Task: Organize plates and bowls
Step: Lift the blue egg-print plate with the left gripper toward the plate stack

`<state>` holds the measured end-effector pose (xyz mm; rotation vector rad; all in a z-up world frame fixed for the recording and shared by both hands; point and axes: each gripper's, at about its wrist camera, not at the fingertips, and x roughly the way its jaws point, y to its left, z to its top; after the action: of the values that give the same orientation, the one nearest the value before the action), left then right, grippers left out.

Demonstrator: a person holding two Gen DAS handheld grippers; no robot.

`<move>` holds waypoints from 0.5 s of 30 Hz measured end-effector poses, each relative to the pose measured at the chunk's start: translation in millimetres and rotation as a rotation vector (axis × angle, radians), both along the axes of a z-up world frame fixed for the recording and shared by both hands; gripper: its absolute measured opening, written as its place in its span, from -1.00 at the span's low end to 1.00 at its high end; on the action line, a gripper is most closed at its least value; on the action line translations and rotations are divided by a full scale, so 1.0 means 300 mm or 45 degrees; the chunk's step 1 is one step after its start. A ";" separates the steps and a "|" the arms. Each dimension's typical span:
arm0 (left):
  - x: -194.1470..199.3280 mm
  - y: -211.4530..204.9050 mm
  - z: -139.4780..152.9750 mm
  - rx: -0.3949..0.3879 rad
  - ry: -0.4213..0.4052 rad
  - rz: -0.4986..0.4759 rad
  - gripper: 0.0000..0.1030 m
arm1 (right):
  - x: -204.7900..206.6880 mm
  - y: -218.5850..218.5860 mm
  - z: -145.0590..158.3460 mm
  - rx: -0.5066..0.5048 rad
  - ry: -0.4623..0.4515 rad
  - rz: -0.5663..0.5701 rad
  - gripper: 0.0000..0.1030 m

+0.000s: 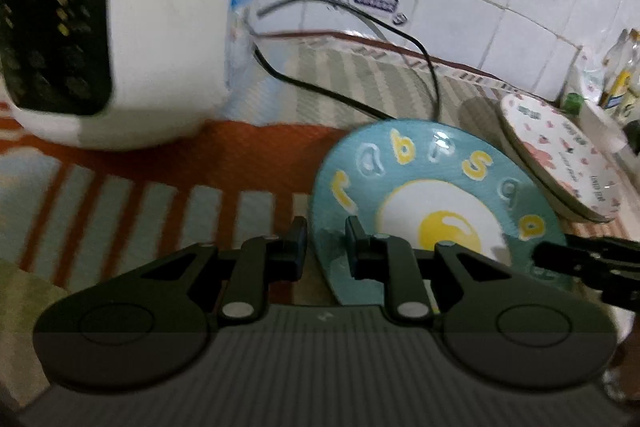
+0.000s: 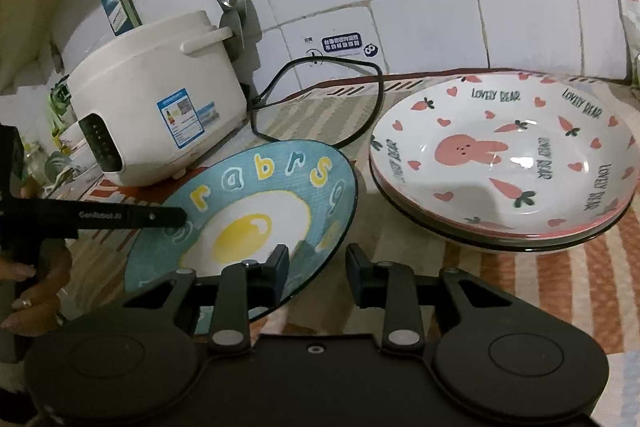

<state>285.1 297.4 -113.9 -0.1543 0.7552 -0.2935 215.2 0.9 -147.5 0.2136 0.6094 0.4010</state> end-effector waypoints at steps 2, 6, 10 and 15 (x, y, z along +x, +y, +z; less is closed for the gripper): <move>0.005 -0.002 -0.001 -0.010 0.003 0.011 -0.61 | 0.016 0.000 -0.001 0.028 0.013 -0.005 -0.25; 0.006 -0.004 0.002 -0.011 0.005 0.026 -0.63 | 0.052 0.019 -0.006 0.011 0.057 -0.021 -0.48; 0.003 -0.014 0.006 0.007 0.003 0.045 -0.64 | 0.042 0.030 -0.005 -0.038 0.044 -0.047 -0.56; -0.005 -0.020 0.014 0.024 0.012 0.065 -0.63 | 0.027 0.027 0.006 -0.038 0.059 -0.034 -0.58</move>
<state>283.6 291.6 -109.5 -0.1568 0.7618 -0.2372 223.4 8.9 -145.8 0.2026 0.6571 0.3617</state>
